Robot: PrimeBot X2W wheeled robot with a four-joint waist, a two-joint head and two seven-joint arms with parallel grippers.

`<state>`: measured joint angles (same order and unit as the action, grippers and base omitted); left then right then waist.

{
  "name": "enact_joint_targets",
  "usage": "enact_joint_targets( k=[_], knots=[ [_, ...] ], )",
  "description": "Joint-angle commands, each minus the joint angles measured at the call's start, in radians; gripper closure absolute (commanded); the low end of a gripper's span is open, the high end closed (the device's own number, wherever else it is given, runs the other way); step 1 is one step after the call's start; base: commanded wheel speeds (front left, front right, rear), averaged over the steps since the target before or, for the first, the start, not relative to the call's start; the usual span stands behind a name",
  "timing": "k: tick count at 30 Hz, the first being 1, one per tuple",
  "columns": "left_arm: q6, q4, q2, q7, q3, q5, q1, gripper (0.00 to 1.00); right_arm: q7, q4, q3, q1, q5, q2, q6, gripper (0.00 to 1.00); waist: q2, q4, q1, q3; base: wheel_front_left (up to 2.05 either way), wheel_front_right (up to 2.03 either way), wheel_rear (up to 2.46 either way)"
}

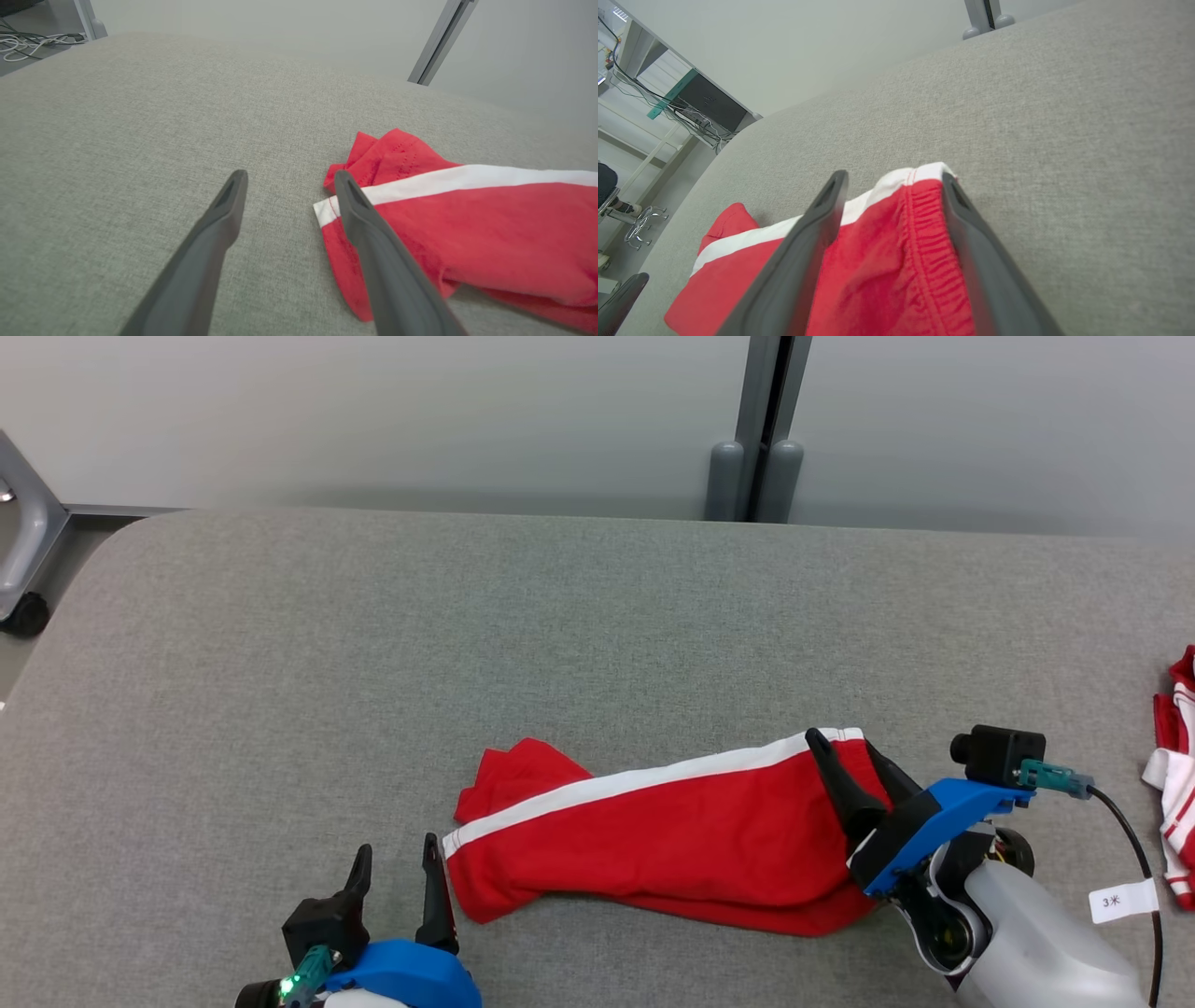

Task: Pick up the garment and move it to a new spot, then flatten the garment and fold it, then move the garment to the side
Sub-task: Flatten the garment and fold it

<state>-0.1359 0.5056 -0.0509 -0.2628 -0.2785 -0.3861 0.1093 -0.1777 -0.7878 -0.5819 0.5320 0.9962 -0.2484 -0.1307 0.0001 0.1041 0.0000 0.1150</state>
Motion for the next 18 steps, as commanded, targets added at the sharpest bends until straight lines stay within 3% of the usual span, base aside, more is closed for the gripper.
enact_joint_targets(
  k=[1,2,3,6,8,13,18],
  knots=[
    [-0.004,-0.001,0.001,-0.003,-0.006,0.001,0.015,0.00,-0.005,-0.002,-0.005,0.017,0.015,-0.006,0.000,0.07,-0.0001,0.001,0.0000,0.001,0.00,0.00,0.00],
    [-0.005,-0.001,0.001,-0.003,-0.007,-0.001,0.016,0.00,-0.006,-0.004,-0.010,0.022,0.022,-0.009,0.000,0.18,-0.0001,0.003,0.0000,0.001,0.00,0.00,0.00],
    [-0.007,-0.001,0.001,-0.003,-0.008,-0.003,0.017,0.00,-0.009,-0.005,-0.017,0.027,0.026,-0.011,0.000,0.40,-0.0001,0.003,0.0000,0.001,0.00,0.00,0.00],
    [-0.006,0.000,0.001,-0.003,-0.009,-0.007,0.017,0.00,-0.023,-0.013,-0.033,0.033,0.039,-0.018,0.000,0.69,-0.0001,0.004,0.0000,0.002,0.00,0.00,0.00],
    [-0.007,0.000,0.001,-0.003,-0.009,-0.007,0.016,0.00,-0.040,-0.017,-0.038,0.043,0.047,-0.020,0.000,1.00,-0.0001,0.002,0.0000,0.002,0.00,0.00,0.00],
    [0.011,-0.009,0.001,-0.003,-0.012,-0.023,0.008,0.00,-0.073,-0.013,-0.055,0.031,0.045,-0.029,0.000,1.00,-0.0001,-0.011,0.0000,-0.002,0.00,0.00,0.00],
    [0.060,-0.010,0.001,-0.003,-0.023,-0.065,-0.001,0.00,-0.088,0.035,-0.054,-0.022,0.022,-0.039,0.000,1.00,-0.0001,-0.029,0.0000,-0.009,0.00,0.00,0.00]
  ],
)
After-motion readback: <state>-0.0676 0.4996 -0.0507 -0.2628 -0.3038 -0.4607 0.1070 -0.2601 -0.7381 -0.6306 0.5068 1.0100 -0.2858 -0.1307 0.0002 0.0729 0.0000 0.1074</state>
